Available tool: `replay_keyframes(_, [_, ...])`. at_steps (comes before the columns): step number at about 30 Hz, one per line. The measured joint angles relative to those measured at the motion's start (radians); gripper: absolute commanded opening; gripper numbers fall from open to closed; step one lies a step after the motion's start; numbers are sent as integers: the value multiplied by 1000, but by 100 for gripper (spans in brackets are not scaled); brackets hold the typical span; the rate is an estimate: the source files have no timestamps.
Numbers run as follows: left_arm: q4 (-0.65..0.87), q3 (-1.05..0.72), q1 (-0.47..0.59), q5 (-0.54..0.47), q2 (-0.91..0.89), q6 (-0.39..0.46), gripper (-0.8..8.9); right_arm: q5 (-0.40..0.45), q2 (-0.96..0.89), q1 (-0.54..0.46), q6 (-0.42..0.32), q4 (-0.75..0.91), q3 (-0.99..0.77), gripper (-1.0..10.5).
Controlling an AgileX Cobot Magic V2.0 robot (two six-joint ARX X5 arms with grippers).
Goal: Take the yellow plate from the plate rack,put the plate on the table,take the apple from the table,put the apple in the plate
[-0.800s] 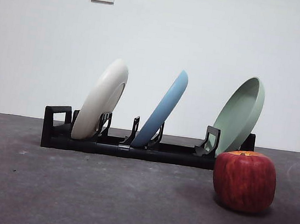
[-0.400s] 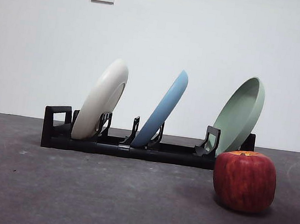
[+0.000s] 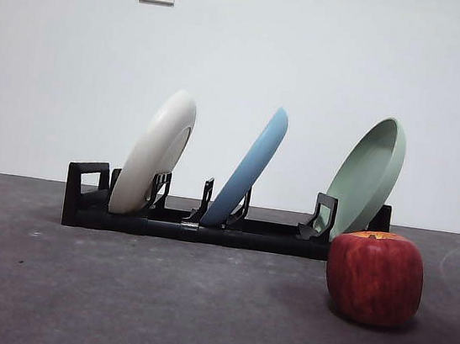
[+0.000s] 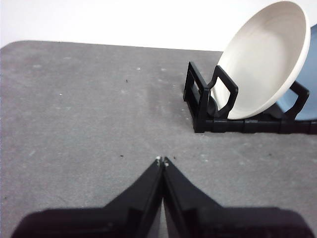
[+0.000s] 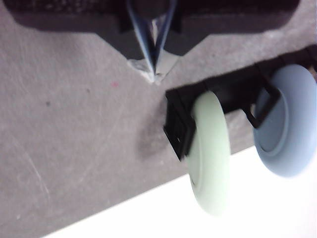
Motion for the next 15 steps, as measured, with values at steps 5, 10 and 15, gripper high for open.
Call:
replay_keyframes(5, [0,113,0,44,74,-43,-7,0,113,0,3,1,108,-11])
replay_keyframes(10, [18,231,0,54,216,-70,-7,-5,274,0,-7,-29,254,-11])
replay_keyframes(15, [23,376,0,61,385,-74,-7,-92,444,0,-51,-45,394,-11])
